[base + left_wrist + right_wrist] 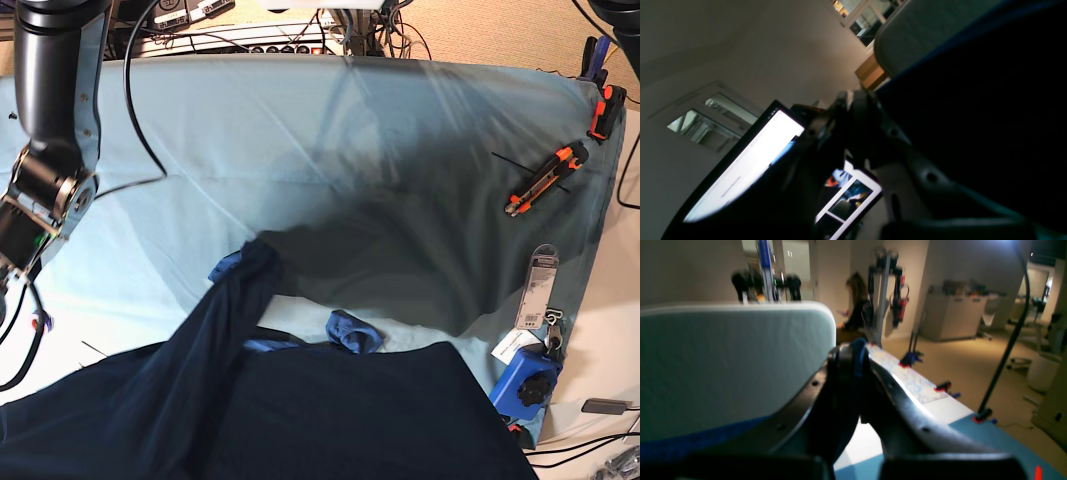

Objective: Layout the t-shirt on the table in an organized manner, then fold the t-shirt properly
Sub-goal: 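Lift the dark-blue t-shirt high with both grippers, right gripper raising it, then swing the t-shirt down onto the table and open both grippers, then reach the left gripper across and grasp the middle of the t-shirt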

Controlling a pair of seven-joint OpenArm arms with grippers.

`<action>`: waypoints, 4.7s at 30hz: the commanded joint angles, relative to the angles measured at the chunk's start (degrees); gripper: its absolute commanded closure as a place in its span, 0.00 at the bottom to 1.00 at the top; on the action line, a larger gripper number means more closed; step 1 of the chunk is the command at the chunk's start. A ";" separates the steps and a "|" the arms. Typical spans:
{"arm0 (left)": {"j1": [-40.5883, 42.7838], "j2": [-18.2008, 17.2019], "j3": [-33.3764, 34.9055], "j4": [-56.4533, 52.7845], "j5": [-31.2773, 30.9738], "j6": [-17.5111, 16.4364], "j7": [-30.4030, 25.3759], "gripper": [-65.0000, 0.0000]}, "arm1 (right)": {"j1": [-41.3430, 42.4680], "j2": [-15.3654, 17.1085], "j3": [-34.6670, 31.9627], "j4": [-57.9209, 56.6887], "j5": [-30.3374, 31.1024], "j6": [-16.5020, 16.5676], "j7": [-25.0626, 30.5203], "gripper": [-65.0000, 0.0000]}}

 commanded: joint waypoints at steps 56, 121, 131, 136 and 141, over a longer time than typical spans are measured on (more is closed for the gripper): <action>11.32 -3.82 -0.63 -2.43 -13.03 -0.26 10.82 1.00 | -11.06 12.44 0.11 0.81 6.97 10.47 -12.02 1.00; 31.71 -16.20 -25.97 -4.11 -65.38 -11.75 56.02 1.00 | -50.77 12.31 26.58 38.12 20.76 13.79 -19.06 1.00; 40.44 12.46 -24.15 -4.09 -63.47 -11.75 55.78 1.00 | -55.95 12.26 26.58 34.84 13.05 11.17 -17.79 1.00; 37.83 22.99 -17.03 -4.09 -59.80 -11.75 55.82 0.82 | -56.65 10.56 26.58 27.93 12.46 10.21 -16.81 1.00; 34.71 33.44 -6.34 -4.09 -51.49 -11.75 55.80 0.68 | -56.65 10.40 26.58 23.93 12.41 10.21 -15.52 1.00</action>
